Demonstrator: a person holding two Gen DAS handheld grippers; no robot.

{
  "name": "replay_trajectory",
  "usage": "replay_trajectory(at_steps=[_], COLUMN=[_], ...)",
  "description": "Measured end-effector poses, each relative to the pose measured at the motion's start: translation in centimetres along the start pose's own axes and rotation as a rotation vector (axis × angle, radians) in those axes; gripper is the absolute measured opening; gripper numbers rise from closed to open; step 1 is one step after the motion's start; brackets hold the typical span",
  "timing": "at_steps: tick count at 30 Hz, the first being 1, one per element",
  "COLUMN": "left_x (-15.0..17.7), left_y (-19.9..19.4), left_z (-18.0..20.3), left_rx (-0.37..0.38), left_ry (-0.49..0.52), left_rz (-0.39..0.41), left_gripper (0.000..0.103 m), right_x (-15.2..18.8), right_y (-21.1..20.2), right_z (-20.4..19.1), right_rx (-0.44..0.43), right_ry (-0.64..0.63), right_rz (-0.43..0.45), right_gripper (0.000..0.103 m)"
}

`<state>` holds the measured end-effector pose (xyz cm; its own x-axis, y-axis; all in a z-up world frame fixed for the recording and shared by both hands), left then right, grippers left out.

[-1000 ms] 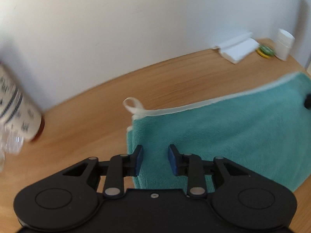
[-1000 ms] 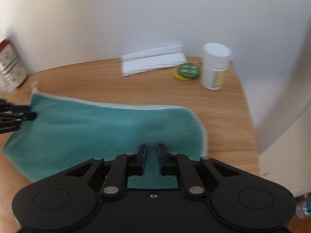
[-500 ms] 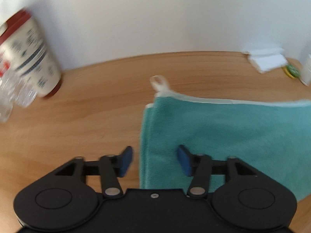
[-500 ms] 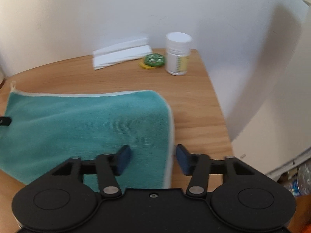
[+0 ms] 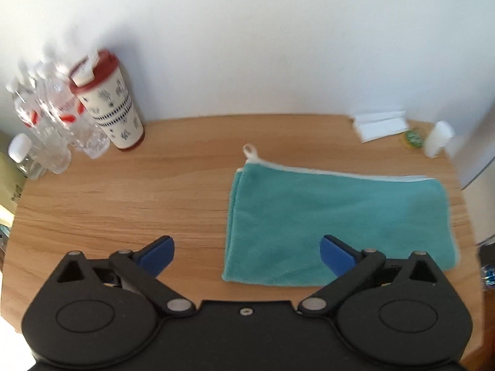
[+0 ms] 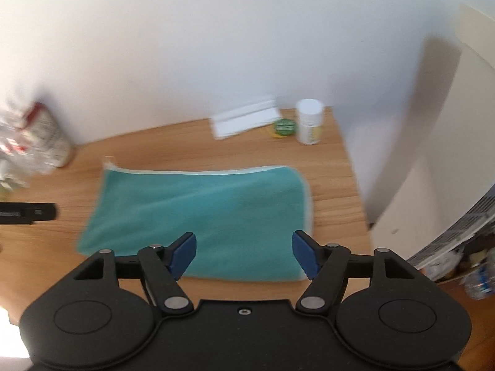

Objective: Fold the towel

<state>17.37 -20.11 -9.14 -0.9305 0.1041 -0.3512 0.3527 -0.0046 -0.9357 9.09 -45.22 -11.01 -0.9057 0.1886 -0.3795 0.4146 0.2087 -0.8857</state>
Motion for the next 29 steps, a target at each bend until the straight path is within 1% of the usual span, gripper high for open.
replay_trajectory(at_steps=[2, 3, 6, 8, 12, 14, 16, 19, 24, 27, 29], left_x=[0.2, 0.2, 0.8, 1.4, 2.2, 2.3, 2.3, 2.2, 2.2, 2.0, 2.0], left_y=[-2.3, -2.5, -3.8, -4.2, -4.6, -4.7, -4.7, -4.6, -4.0, -4.0, -4.1], left_z=[0.3, 0.3, 0.4, 0.5, 0.4, 0.4, 0.3, 0.3, 0.1, 0.0, 0.0], left_rx=[0.021, 0.023, 0.033, 0.040, 0.026, 0.004, 0.000, 0.009, 0.019, 0.045, 0.039], left_ry=[0.000, -0.002, -0.018, -0.021, -0.027, -0.025, -0.025, -0.020, -0.025, -0.024, -0.024], left_rz=[0.002, -0.003, -0.041, -0.082, -0.119, -0.122, -0.125, -0.133, -0.162, -0.164, -0.157], left_gripper=[0.103, 0.103, 0.103, 0.103, 0.103, 0.103, 0.103, 0.103, 0.103, 0.103, 0.103], right_x=[0.1, 0.1, 0.2, 0.3, 0.1, 0.3, 0.4, 0.6, 0.4, 0.4, 0.5], right_y=[-1.0, -1.5, -2.6, -3.1, -3.3, -2.7, -2.1, -2.2, -2.3, -2.3, -2.4], right_z=[-0.5, -0.8, -1.9, -2.4, -2.4, -2.6, -2.7, -3.2, -3.7, -3.8, -3.8], right_rx=[0.005, 0.008, 0.053, 0.071, 0.063, 0.066, 0.067, 0.067, 0.092, 0.098, 0.104], right_ry=[0.025, 0.038, 0.004, -0.029, -0.024, -0.026, -0.026, -0.033, -0.054, -0.056, -0.058], right_rz=[-0.009, -0.013, -0.033, -0.037, -0.032, -0.058, -0.084, -0.101, -0.098, -0.097, -0.095], right_gripper=[0.075, 0.075, 0.075, 0.075, 0.075, 0.075, 0.075, 0.075, 0.075, 0.075, 0.075])
Point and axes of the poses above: each gripper's, at about its wrist camera, not at the fingertips, and y roughly the way its jaws point, z to its right, x to its underside, the point moved 4 cm from there along y, roughly the way its jaws point, and after that the axes turned 7 degrees about -z, right-handed, at the moved point
